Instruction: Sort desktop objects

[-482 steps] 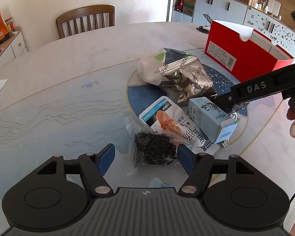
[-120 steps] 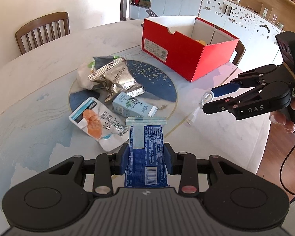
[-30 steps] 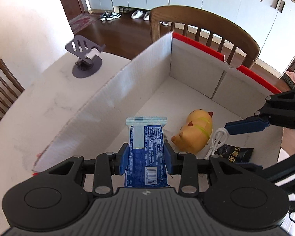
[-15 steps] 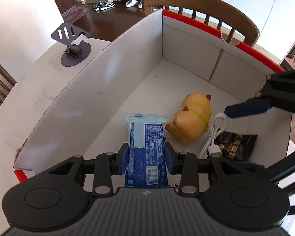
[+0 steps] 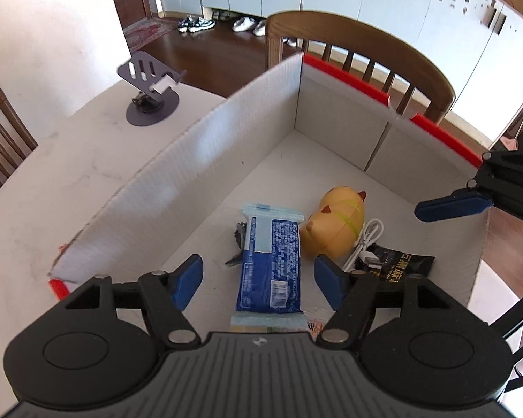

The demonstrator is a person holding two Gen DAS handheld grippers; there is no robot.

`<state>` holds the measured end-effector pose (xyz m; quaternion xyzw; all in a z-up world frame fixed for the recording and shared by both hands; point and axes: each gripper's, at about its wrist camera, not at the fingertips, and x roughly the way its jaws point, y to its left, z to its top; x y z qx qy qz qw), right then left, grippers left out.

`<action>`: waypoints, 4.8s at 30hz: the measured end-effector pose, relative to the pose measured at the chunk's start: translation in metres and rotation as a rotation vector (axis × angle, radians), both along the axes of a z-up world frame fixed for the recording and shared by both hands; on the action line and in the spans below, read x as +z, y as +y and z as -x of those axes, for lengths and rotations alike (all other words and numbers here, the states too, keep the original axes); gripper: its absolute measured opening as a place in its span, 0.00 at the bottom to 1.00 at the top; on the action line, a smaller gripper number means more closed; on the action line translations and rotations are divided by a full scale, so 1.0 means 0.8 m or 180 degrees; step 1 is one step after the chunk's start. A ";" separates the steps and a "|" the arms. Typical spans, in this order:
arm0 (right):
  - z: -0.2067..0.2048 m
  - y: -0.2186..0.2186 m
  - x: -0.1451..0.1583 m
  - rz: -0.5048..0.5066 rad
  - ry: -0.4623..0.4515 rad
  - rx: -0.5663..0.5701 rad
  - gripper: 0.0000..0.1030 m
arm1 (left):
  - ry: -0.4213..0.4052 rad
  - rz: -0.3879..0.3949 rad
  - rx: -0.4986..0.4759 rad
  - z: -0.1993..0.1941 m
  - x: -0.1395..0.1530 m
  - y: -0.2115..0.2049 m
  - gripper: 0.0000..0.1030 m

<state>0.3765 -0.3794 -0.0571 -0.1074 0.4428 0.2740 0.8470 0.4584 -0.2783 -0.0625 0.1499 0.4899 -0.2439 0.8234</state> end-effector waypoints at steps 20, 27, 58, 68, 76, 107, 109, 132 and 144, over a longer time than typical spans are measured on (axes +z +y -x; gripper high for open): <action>0.042 -0.002 0.048 -0.0196 -0.0213 -0.0078 0.77 | -0.0388 0.0350 -0.0026 0.087 0.079 0.053 0.68; 0.070 0.005 0.061 -0.0321 -0.0299 -0.0100 0.85 | -0.0474 0.0465 -0.0007 0.129 0.097 0.075 0.72; 0.191 0.129 0.056 -0.0307 -0.0455 -0.0199 0.86 | -0.0569 0.0711 0.0508 0.310 0.059 0.262 0.98; 0.211 0.208 0.040 -0.0323 -0.0446 -0.0010 0.86 | -0.0471 0.0604 0.0907 0.335 0.030 0.335 0.97; 0.214 0.253 0.020 -0.0280 -0.0361 0.0194 0.86 | -0.0279 0.0550 0.1269 0.324 -0.003 0.376 0.97; 0.197 0.324 -0.064 -0.0038 -0.0104 0.0585 0.64 | -0.0012 0.0011 0.2032 0.236 -0.083 0.372 0.97; 0.194 0.325 -0.066 -0.0015 -0.0115 0.0554 0.60 | -0.0008 -0.0014 0.2076 0.234 -0.088 0.371 0.97; 0.183 0.320 -0.075 -0.0046 0.0117 0.0458 0.28 | -0.0202 0.0241 0.2030 0.248 -0.079 0.366 0.60; 0.202 0.295 -0.057 -0.0212 0.0246 0.0239 0.27 | -0.0123 0.0459 0.1934 0.272 -0.069 0.383 0.14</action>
